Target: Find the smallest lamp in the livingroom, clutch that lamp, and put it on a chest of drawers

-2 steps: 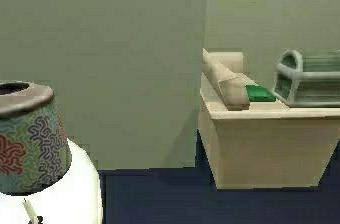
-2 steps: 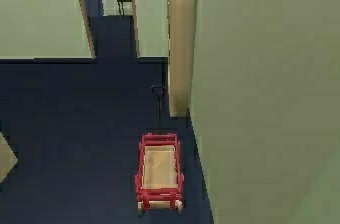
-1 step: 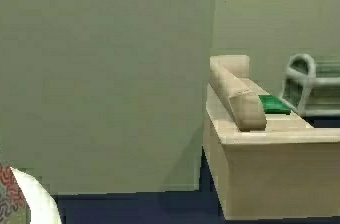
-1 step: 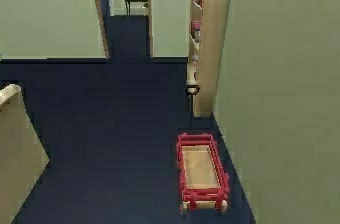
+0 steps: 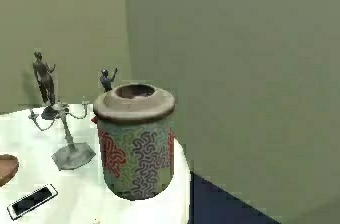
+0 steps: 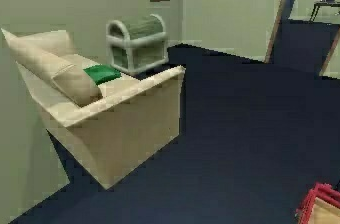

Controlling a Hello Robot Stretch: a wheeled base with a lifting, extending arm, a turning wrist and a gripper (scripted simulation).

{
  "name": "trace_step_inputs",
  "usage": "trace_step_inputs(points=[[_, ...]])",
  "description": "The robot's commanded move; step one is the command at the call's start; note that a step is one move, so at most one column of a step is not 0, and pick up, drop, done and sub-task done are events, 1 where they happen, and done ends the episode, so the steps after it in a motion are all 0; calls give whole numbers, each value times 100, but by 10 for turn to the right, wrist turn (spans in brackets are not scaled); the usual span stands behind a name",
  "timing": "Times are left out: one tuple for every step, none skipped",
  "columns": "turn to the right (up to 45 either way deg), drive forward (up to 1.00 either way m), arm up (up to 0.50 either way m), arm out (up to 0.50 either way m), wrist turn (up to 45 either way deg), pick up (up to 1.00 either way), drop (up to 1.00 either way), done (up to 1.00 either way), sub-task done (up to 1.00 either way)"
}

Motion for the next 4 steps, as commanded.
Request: trace_step_inputs(points=[[-450,0,0,0,0,0,0,0,0],[-450,0,0,0,0,0,0,0,0],[-210,0,0,0,0,0,0,0,0],[0,0,50,0,0,0,0,0,0]])
